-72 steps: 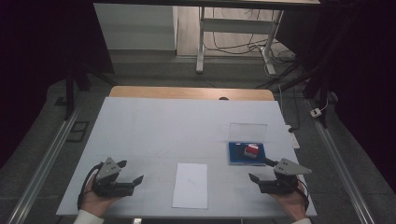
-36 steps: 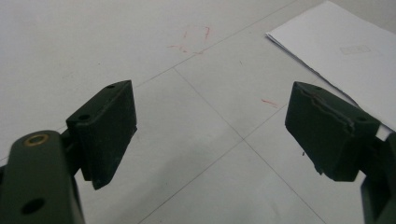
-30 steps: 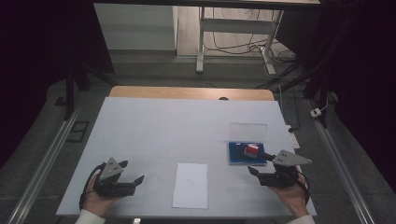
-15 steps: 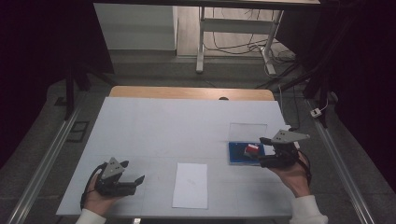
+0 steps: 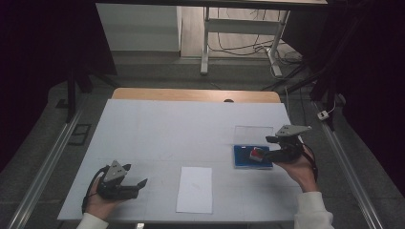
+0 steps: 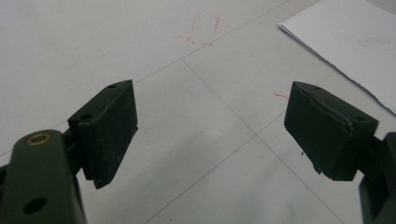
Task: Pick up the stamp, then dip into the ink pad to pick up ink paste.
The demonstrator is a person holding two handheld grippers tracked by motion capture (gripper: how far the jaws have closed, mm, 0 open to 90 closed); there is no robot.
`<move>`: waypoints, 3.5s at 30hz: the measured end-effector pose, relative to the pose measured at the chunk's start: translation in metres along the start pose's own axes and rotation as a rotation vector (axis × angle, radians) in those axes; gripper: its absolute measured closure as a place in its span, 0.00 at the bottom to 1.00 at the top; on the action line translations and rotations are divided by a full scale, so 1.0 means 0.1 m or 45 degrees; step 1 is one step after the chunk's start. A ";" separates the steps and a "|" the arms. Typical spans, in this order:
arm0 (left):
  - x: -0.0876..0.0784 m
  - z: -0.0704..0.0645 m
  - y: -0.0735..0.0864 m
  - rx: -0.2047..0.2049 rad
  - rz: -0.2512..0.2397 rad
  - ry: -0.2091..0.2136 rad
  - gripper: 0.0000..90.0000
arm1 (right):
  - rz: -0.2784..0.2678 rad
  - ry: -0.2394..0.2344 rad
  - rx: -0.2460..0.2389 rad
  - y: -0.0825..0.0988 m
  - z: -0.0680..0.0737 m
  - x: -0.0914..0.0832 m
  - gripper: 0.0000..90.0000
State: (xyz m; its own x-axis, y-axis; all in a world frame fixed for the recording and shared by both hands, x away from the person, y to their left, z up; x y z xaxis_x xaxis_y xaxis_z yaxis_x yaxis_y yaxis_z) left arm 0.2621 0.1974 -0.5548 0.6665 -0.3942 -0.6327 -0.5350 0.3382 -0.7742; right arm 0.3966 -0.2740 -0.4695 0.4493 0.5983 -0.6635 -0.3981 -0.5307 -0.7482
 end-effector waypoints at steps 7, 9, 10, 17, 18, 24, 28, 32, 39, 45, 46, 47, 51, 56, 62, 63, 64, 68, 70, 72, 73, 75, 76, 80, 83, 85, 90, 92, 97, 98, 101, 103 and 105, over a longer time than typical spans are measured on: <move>0.00 0.02 0.00 -0.020 -0.003 0.004 0.20 | 0.069 -0.033 -0.003 0.04 -0.08 0.16 0.38; 0.00 0.03 0.00 -0.022 -0.003 0.001 0.20 | 0.107 -0.054 -0.014 0.06 -0.07 0.23 0.40; 0.00 0.03 0.00 -0.024 -0.003 0.000 0.20 | 0.107 -0.054 -0.014 0.06 -0.07 0.23 0.40; 0.00 0.03 0.02 -0.027 0.001 -0.001 0.20 | 0.177 -0.039 -0.050 0.11 -0.08 0.31 0.48; 0.00 0.03 0.02 -0.029 0.000 -0.001 0.20 | 0.189 -0.040 -0.049 0.13 -0.09 0.32 0.51; 0.00 0.03 0.02 -0.028 0.000 0.000 0.21 | 0.202 -0.062 -0.049 0.16 -0.10 0.34 0.61; 0.00 0.04 0.02 -0.031 -0.001 -0.004 0.21 | 0.200 -0.066 -0.065 0.18 -0.09 0.34 0.69; 0.00 0.05 0.03 -0.029 0.002 -0.009 0.21 | 0.194 -0.069 -0.087 0.18 -0.09 0.34 0.76; 0.01 0.06 0.04 -0.026 0.005 -0.011 0.21 | 0.198 -0.067 -0.111 0.19 -0.08 0.33 0.77; 0.01 0.06 0.04 -0.026 0.008 -0.018 0.21 | 0.198 -0.054 -0.131 0.19 -0.07 0.33 0.77; 0.01 0.06 0.05 -0.023 0.010 -0.019 0.21 | 0.206 -0.045 -0.142 0.19 -0.05 0.33 0.77; 0.01 0.06 0.05 -0.022 0.010 -0.019 0.21 | 0.206 -0.045 -0.142 0.19 -0.05 0.33 0.77; 0.01 0.06 0.05 -0.021 0.013 -0.021 0.21 | 0.225 -0.021 -0.132 0.18 -0.04 0.34 0.77; 0.02 0.06 0.05 -0.020 0.016 -0.024 0.21 | 0.248 -0.005 -0.114 0.17 -0.03 0.35 0.77; 0.02 0.06 0.05 -0.018 0.018 -0.023 0.21 | 0.261 0.011 -0.133 0.16 -0.01 0.35 0.78; 0.03 0.06 0.05 -0.020 0.018 -0.022 0.21 | 0.259 0.026 -0.146 0.14 0.01 0.34 0.78; 0.03 0.06 0.05 -0.020 0.019 -0.023 0.21 | 0.259 0.026 -0.146 0.14 0.01 0.34 0.78; 0.03 0.06 0.05 -0.016 0.019 -0.027 0.21 | 0.186 0.016 -0.106 0.10 -0.01 0.27 0.78; 0.03 0.06 0.05 -0.020 0.017 -0.026 0.21 | 0.150 0.019 -0.093 0.08 -0.02 0.22 0.78; 0.02 0.07 0.05 -0.020 0.015 -0.027 0.21 | 0.139 0.015 -0.083 0.08 -0.01 0.20 0.78; 0.02 0.07 0.05 -0.019 0.015 -0.028 0.21 | 0.133 0.014 -0.085 0.07 -0.01 0.19 0.78; 0.02 0.06 0.05 -0.018 0.014 -0.030 0.21 | 0.118 0.018 -0.082 0.05 -0.01 0.15 0.78; 0.02 0.06 0.05 -0.019 0.014 -0.029 0.21 | 0.111 0.021 -0.090 0.03 -0.01 0.12 0.78; 0.02 0.06 0.05 -0.017 0.013 -0.035 0.21 | 0.054 0.024 -0.091 -0.07 0.04 0.01 0.78; 0.02 0.06 0.05 -0.015 0.012 -0.038 0.21 | 0.049 0.025 -0.099 -0.09 0.06 -0.01 0.78; 0.02 0.06 0.05 -0.017 0.011 -0.039 0.21 | 0.040 0.029 -0.103 -0.10 0.06 -0.01 0.78; 0.02 0.06 0.05 -0.017 0.014 -0.036 0.21 | 0.050 0.040 -0.106 -0.12 0.07 -0.02 0.78; 0.02 0.06 0.05 -0.016 0.013 -0.036 0.21 | 0.062 0.051 -0.114 -0.13 0.08 -0.01 0.78; 0.02 0.06 0.05 -0.016 0.013 -0.038 0.21 | 0.118 0.085 -0.139 -0.17 0.13 0.03 0.78; 0.02 0.06 0.05 -0.016 0.013 -0.038 0.21 | 0.127 0.087 -0.147 -0.17 0.14 0.05 0.78; 0.02 0.06 0.05 -0.014 0.013 -0.039 0.21 | 0.182 0.094 -0.165 -0.15 0.15 0.13 0.78; 0.02 0.07 0.05 -0.014 0.013 -0.038 0.21 | 0.204 0.097 -0.166 -0.14 0.16 0.17 0.78; 0.02 0.07 0.05 -0.015 0.014 -0.038 0.21 | 0.218 0.100 -0.162 -0.13 0.16 0.20 0.78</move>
State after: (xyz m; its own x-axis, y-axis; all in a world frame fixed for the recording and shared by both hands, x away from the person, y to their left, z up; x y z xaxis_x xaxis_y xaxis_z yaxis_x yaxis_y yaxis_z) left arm 0.2642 0.2042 -0.5599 0.6756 -0.3645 -0.6409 -0.5486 0.3322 -0.7673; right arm 0.3982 -0.2454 -0.4731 0.4463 0.4470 -0.7753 -0.3720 -0.6952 -0.6150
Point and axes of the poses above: each handheld gripper's, and its own axes: x roughly forward along the jaws, y roughly out of its underside, z roughly to its left, the point moved 5 cm from there along x, roughly forward along the jaws, and after that the axes turned 4 degrees about -y, right-handed, at the moved point
